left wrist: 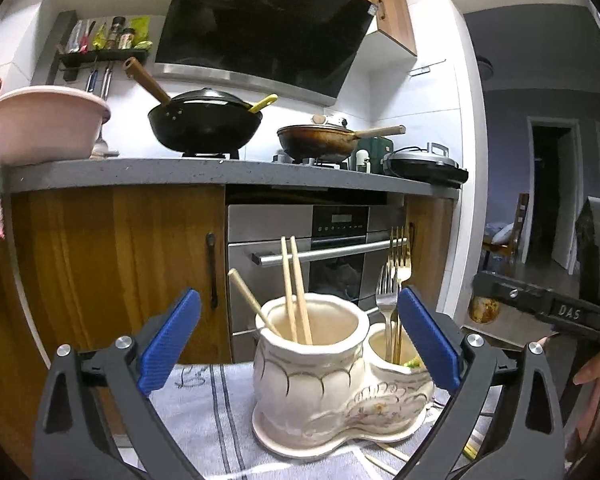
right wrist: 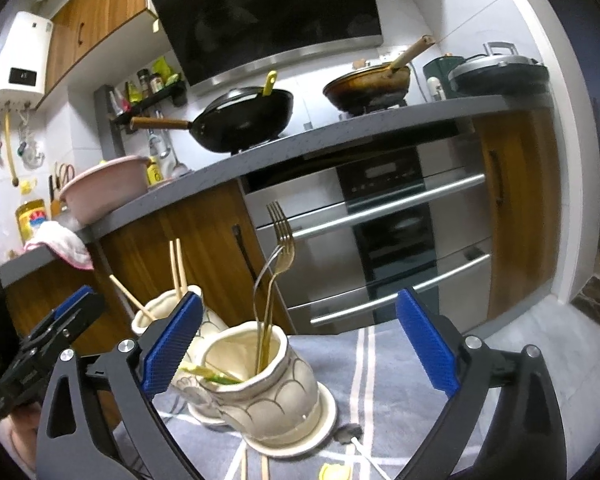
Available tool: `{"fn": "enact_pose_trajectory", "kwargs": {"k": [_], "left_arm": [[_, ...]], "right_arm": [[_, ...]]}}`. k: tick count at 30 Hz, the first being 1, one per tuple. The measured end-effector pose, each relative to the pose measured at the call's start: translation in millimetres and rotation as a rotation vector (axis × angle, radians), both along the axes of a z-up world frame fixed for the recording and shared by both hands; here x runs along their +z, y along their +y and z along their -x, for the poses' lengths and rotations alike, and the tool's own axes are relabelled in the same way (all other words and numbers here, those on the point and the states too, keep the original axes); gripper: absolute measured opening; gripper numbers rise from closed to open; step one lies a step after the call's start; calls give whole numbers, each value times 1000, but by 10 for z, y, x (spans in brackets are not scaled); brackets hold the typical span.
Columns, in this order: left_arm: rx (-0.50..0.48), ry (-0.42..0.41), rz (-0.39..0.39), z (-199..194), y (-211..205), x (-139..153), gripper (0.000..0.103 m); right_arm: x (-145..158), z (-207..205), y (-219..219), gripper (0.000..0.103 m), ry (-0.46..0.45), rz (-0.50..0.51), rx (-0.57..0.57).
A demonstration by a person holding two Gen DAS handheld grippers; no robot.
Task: Organize utensils
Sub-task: 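Move both open tools back over the remaining utensils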
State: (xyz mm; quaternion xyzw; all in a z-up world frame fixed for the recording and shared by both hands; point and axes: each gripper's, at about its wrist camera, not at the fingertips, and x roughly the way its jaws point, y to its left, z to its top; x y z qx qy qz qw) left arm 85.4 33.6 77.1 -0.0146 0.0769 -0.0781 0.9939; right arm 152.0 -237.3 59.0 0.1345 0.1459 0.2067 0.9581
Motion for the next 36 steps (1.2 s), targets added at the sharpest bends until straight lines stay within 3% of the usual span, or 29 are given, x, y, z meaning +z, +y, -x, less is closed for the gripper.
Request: {"fn": "enact_pose_trajectory", "kwargs": {"k": [21,31,36], "left_arm": [[-7,150,-52,440,-102,-413,97],[-44,337,-116,483,-529,-729,97],[-72,451,-97,405,-691,-911,97]], "right_arm": [[-398,376,-433,97,144,44,-84],[-489,376,-335,97,170,201,-74],[-562,300,-397,97,218,275,-59]]}}
